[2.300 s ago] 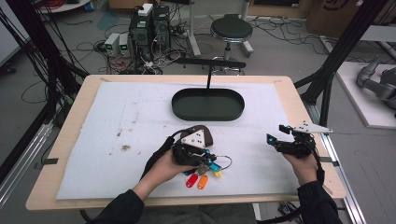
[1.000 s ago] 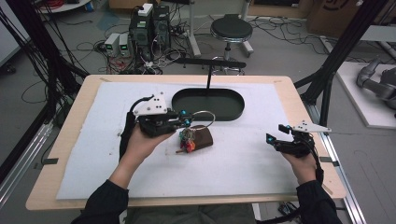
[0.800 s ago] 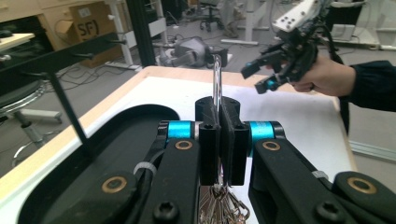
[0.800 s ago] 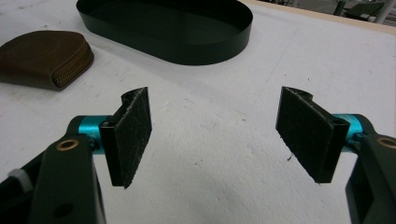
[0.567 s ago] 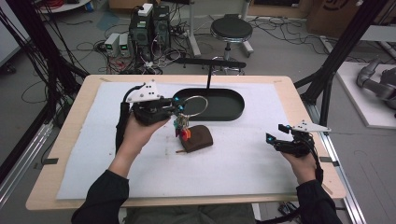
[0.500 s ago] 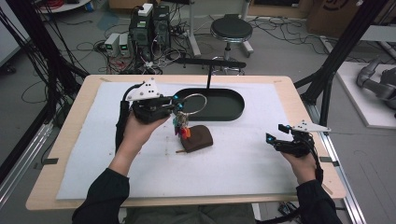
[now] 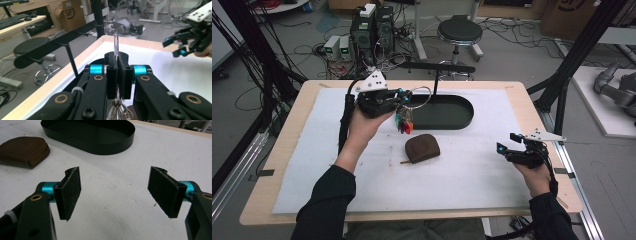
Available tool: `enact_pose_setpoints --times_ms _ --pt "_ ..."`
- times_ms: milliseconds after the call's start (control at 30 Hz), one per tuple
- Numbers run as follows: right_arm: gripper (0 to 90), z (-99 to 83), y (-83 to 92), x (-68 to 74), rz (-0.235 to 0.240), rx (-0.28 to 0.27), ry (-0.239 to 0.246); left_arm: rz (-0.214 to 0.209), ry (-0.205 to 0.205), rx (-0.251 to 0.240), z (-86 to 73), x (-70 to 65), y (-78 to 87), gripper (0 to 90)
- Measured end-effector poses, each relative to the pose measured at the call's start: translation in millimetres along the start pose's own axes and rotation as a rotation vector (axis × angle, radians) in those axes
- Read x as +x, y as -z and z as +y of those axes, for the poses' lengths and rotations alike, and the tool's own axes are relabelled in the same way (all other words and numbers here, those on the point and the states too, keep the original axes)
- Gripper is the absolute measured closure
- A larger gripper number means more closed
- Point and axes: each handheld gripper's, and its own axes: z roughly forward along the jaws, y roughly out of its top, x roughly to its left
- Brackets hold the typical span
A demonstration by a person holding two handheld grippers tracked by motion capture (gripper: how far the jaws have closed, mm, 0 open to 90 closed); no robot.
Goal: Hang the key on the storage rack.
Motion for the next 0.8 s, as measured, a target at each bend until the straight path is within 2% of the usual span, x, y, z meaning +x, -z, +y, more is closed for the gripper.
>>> enact_pose_setpoints --times_ms 167,267,367,433,500,633,800 --pt "27.3 0.0 0.3 0.2 0.001 -0.002 0.001 0.012 0.014 -0.005 1.4 7.0 -6.3 86.4" --pt "27.3 0.0 0.4 0.1 0.001 -0.002 0.001 0.029 0.007 0.009 0.2 12.8 -11.4 86.4" --pt "27.3 0.0 0.0 0.0 0.0 -0.001 0.0 0.058 0.023 0.017 -4.6 22.3 -17.7 86.4" --pt "27.3 0.0 0.0 0.1 0.0 0.0 -0.002 0.067 0.02 0.021 -5.7 24.9 -19.0 86.4" --pt "27.3 0.0 -0.7 -0.3 0.001 0.0 -0.002 0.096 0.026 0.033 -8.5 32.0 -24.2 86.5" --pt "27.3 0.0 -1.3 -0.2 0.002 0.002 -0.002 0.116 0.028 0.031 -10.0 39.1 -28.5 86.5" --pt "27.3 0.0 -1.5 -0.2 0.003 0.004 0.0 0.148 0.052 0.033 -11.7 49.5 -34.9 86.4"
